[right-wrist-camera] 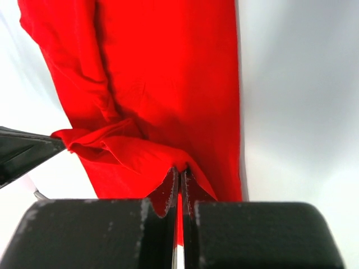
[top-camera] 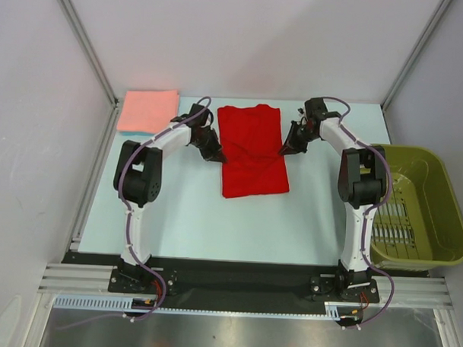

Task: Fold and stack the t-shirts
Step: Fold the tshirt

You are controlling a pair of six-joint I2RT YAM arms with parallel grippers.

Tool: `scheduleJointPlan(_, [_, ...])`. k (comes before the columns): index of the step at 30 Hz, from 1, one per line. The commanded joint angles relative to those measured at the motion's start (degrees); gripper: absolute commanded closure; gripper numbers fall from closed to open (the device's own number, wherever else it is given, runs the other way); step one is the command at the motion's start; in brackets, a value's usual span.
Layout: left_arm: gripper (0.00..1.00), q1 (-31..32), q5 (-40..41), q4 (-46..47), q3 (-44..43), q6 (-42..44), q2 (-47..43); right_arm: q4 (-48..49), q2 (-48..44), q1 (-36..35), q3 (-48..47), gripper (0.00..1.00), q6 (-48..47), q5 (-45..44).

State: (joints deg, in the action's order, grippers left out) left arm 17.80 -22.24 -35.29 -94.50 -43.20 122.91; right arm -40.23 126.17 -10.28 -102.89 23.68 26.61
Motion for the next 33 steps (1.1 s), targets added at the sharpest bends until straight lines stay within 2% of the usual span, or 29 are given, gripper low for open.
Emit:
scheduleJointPlan(1, [1.00, -0.66, -0.79, -0.13, -2.09, 1.36, 0.49, -0.38, 0.74, 0.53, -3.01, 1.00, -0.57, 1.78])
scheduleJointPlan(9, [0.99, -1.89, -0.79, 0.66, -2.97, 1.01, 2.24, -0.73, 3.47, 1.41, -5.56, 1.00, -0.74, 2.31])
scheduleJointPlan(17, [0.88, -2.16, -1.84, 0.05, -6.92, 1.10, 4.26, -1.00, 5.23, 2.02, -7.67, 0.98, -0.39, 2.57])
scheduleJointPlan(20, [0.80, -2.33, -2.02, 0.04, -7.45, 1.28, 4.70, -1.43, 6.02, 2.11, -9.16, 0.91, -0.13, 2.39])
scheduleJointPlan(22, [0.70, -2.42, -0.01, -2.48, -9.82, 2.93, 5.32, -1.87, 7.16, 2.29, -11.18, 0.83, -0.30, 2.31])
scheduleJointPlan(26, [0.56, -2.33, 8.95, -8.56, -14.83, 8.30, 2.69, -8.71, 8.74, 2.90, -18.21, 0.54, -3.55, -2.51])
scheduleJointPlan(28, [0.46, -1.98, 13.09, -8.66, -13.79, 11.20, -2.47, -15.19, 8.05, 2.90, -22.15, 0.45, -6.70, -10.38])
scheduleJointPlan(29, [0.45, -1.55, 13.53, -8.22, -12.83, 12.34, -4.16, -16.97, 7.34, 2.64, -22.44, 0.40, -7.50, -12.70])
scheduleJointPlan(31, [0.45, 0.38, 9.88, -6.21, -8.70, 15.16, -7.41, -17.69, 2.19, 0.98, -16.78, 0.39, -8.91, -13.69])
scheduleJointPlan(32, [0.47, 1.35, 7.41, -4.80, -6.51, 15.51, -10.12, -15.43, -0.02, -0.08, -12.81, 0.39, -9.09, -12.65])
scheduleJointPlan(33, [0.55, 3.36, 4.60, -2.88, -1.09, 15.25, -11.28, -13.49, -2.83, -0.96, -9.21, 0.40, -8.83, -11.16])
